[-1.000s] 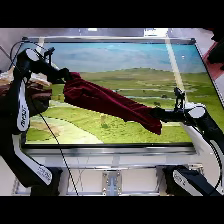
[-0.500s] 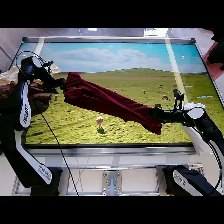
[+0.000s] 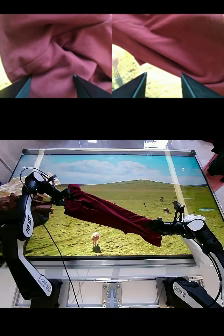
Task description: Fold the shirts.
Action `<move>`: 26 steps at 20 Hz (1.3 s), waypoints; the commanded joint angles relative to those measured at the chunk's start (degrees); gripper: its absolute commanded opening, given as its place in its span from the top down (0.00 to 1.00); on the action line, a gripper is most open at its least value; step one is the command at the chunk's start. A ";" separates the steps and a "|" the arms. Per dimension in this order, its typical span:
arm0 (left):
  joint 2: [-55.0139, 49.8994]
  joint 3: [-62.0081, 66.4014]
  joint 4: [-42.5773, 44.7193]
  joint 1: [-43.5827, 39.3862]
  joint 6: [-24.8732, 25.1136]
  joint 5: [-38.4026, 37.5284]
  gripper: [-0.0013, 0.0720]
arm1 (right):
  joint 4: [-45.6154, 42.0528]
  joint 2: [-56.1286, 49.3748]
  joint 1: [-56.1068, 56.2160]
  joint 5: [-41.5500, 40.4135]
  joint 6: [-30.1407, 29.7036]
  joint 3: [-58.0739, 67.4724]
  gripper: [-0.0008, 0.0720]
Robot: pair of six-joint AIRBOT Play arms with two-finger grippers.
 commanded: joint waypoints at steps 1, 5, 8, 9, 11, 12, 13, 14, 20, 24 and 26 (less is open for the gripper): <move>-0.52 2.71 4.22 0.22 -0.15 -2.47 0.16 | -0.13 0.02 0.07 0.42 0.20 0.00 0.35; 0.33 10.25 5.27 1.11 -0.70 -2.84 0.16 | -0.13 0.02 0.07 0.39 0.20 0.00 0.35; 1.27 9.68 5.20 1.25 -1.27 -4.98 0.16 | -0.31 0.02 0.07 0.15 0.20 0.00 0.35; 1.27 8.22 5.29 1.25 -1.64 -5.66 0.16 | -0.31 0.02 0.07 0.13 0.20 0.00 0.35; 1.27 4.50 5.25 1.25 -2.19 -5.35 0.16 | -0.31 0.02 0.07 0.42 0.20 0.00 0.35; 1.27 2.78 5.25 1.25 -2.64 -4.85 0.16 | -0.31 0.02 0.07 0.70 0.20 0.00 0.35; 1.27 1.14 5.18 1.25 -3.19 -4.02 0.16 | -0.31 0.02 0.07 0.87 0.20 0.00 0.35; 1.27 -0.11 4.87 1.25 -3.19 -3.13 0.16 | -0.31 0.02 0.07 0.92 0.20 0.00 0.35; 1.11 -2.97 4.31 1.25 -4.74 1.42 0.16 | -0.31 0.02 0.07 0.46 0.20 0.00 0.35; 0.90 -2.97 -7.50 1.22 -4.15 9.86 0.18 | -0.28 0.02 0.07 0.35 0.33 -0.02 0.35; 0.79 -2.97 -14.67 1.20 -1.88 12.39 0.61 | -1.36 0.02 0.07 0.74 0.96 -0.07 0.35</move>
